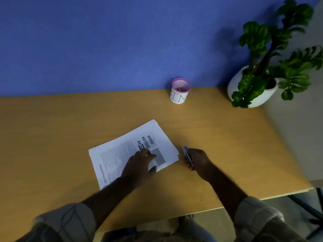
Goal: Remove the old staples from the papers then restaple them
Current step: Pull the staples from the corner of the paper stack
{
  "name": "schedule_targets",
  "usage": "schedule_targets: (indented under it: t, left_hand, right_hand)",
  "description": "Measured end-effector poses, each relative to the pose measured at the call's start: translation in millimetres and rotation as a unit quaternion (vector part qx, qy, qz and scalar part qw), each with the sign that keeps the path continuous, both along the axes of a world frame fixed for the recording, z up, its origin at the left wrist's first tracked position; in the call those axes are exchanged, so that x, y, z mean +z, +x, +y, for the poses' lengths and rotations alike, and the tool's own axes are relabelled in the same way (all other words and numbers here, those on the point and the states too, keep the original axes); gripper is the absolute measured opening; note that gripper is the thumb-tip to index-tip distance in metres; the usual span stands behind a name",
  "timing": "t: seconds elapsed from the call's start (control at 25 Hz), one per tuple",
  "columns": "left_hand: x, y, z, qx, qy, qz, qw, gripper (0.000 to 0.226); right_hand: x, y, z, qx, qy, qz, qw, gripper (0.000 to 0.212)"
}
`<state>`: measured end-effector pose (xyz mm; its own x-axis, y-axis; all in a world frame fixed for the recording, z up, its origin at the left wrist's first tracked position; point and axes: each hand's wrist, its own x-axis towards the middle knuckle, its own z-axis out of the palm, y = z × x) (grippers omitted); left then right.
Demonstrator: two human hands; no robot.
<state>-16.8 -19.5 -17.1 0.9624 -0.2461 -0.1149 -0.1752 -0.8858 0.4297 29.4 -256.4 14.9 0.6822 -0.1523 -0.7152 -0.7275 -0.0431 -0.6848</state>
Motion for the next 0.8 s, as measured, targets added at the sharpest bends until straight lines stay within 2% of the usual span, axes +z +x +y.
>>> schedule_targets:
  t: [0.2, 0.32, 0.4, 0.48, 0.64, 0.8]
  left_hand:
    - [-10.5, 27.2, -24.4, -0.069, -0.007, -0.046, 0.997, 0.038]
    - [-22.7, 45.4, -39.2, -0.139, 0.044, -0.035, 0.989, 0.045]
    - [-28.9, 56.3, -47.8, -0.135, 0.055, -0.026, 0.989, 0.047]
    - [-31.1, 64.9, -58.5, -0.097, 0.060, -0.021, 0.993, 0.046]
    - [-27.9, 79.8, -80.0, -0.038, 0.094, -0.055, 0.993, 0.051]
    - [-32.8, 80.4, -83.2, -0.029, 0.064, -0.068, 0.995, 0.054]
  right_hand:
    - [-1.5, -14.2, -14.5, -0.022, 0.053, 0.011, 0.998, 0.024]
    - [-0.4, -8.0, -31.5, 0.032, 0.081, -0.013, 0.996, 0.014]
    - [1.0, 1.1, -42.0, 0.061, 0.074, -0.044, 0.994, 0.013]
    - [-1.5, 11.5, -46.5, 0.064, 0.040, -0.074, 0.994, 0.021]
    - [-9.4, 21.9, -47.2, 0.116, -0.073, -0.120, 0.983, 0.011]
    - [-15.7, 21.8, -41.7, 0.220, -0.217, -0.213, 0.927, 0.012]
